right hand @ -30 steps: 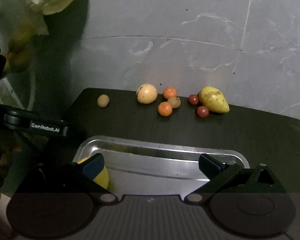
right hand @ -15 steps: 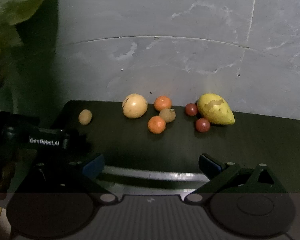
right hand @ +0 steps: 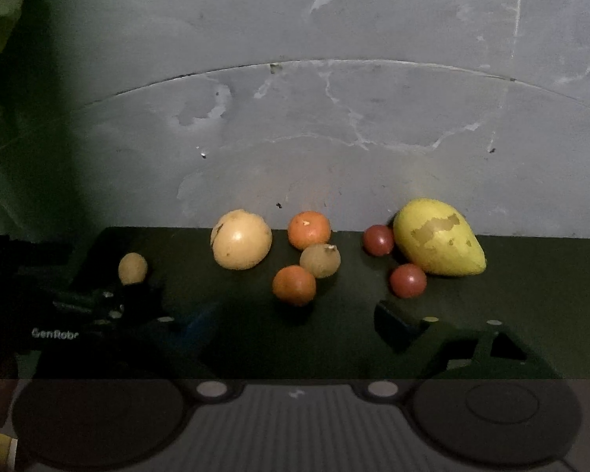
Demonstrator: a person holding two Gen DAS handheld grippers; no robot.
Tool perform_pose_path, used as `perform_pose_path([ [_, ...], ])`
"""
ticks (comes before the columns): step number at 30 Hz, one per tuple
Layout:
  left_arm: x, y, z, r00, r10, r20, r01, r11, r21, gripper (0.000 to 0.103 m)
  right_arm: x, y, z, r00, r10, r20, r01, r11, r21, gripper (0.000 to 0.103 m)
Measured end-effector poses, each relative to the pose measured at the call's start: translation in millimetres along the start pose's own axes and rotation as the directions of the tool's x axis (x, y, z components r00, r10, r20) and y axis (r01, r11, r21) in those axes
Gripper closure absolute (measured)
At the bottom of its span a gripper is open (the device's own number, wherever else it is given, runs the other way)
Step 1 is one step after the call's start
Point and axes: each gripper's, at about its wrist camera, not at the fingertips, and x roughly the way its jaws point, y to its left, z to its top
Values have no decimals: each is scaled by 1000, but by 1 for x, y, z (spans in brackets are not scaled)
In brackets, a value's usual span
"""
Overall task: Organize fruits
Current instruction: 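Move both open tools back toward the remaining fruits, then grasp the small brown fruit with the left tool while the right tool grasps an orange tangerine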
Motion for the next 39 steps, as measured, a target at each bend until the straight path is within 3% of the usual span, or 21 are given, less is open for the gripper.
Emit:
perform_pose_path([
  [13,6,-7,1,999,-37,6,37,999,3,19,20,5,4,1000,-2,-7,2,1000,2,34],
  [23,3,-3,0,999,-47,7,47,999,-28,46,29,4,8,1000,-22,-13,23,1000,13,54],
  [35,7,-5,2,998,-63,-12,63,997,-40,74,31,7,9,999,-42,-22,43,999,29,70],
  [38,6,-6,2,997,-70,-14,70,997,-43,75,32,7,8,999,-39,-18,39,999,32,71],
  [39,5,-7,2,997,-72,-13,72,997,-43,75,33,8,7,997,-71,-7,72,997,35,71],
])
